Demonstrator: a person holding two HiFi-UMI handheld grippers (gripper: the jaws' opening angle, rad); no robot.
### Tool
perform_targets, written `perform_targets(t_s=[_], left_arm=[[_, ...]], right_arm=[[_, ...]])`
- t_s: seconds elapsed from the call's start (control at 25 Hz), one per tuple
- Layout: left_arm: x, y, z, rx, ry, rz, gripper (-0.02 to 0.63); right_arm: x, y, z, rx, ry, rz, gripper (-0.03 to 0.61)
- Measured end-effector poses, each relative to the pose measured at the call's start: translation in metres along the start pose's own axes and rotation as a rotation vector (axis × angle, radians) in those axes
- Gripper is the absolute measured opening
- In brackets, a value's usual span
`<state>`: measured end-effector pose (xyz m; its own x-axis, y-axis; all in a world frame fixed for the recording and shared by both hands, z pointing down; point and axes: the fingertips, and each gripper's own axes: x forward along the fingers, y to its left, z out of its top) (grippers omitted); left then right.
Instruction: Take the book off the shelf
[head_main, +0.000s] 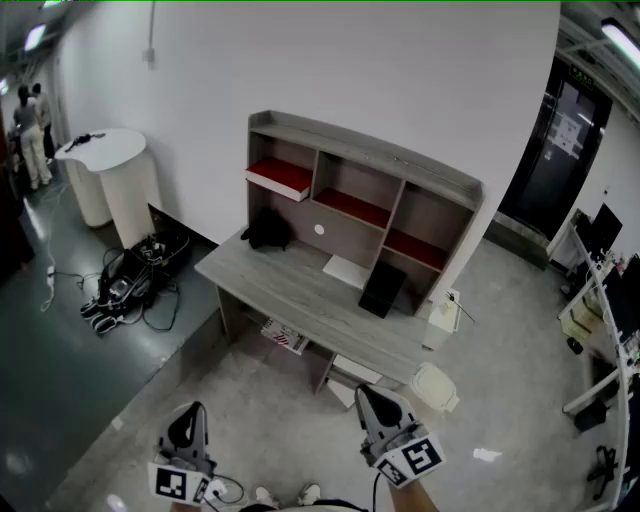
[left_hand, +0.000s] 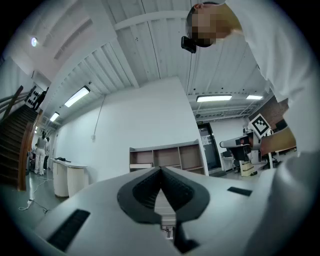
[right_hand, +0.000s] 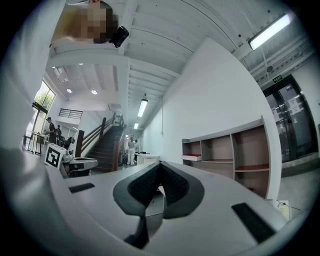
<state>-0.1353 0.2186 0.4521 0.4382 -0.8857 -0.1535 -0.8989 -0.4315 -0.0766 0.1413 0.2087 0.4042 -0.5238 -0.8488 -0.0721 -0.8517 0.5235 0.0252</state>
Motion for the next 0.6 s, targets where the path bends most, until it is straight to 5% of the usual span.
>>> perform_targets(t_s=[0.2,0.36,0.6], left_arm=[[-0.01,-0.003,-0.001,-0.011,0.017,0.011,0.016],[-0.014,0.002,-0.008,-0.001,0.03,0.023,0.016],[-0.018,0.014,-0.008,-0.011,0.015,0.005,0.016]], right_arm=[[-0.01,0.003,-0.003,0.007,0.003,-0.001,0.021],[-0.01,0.007,-0.002,0.124,-0.051,0.055,0.021],[-0.005,0.018,-0.009,0.103,-0.016,0.028,0.021]])
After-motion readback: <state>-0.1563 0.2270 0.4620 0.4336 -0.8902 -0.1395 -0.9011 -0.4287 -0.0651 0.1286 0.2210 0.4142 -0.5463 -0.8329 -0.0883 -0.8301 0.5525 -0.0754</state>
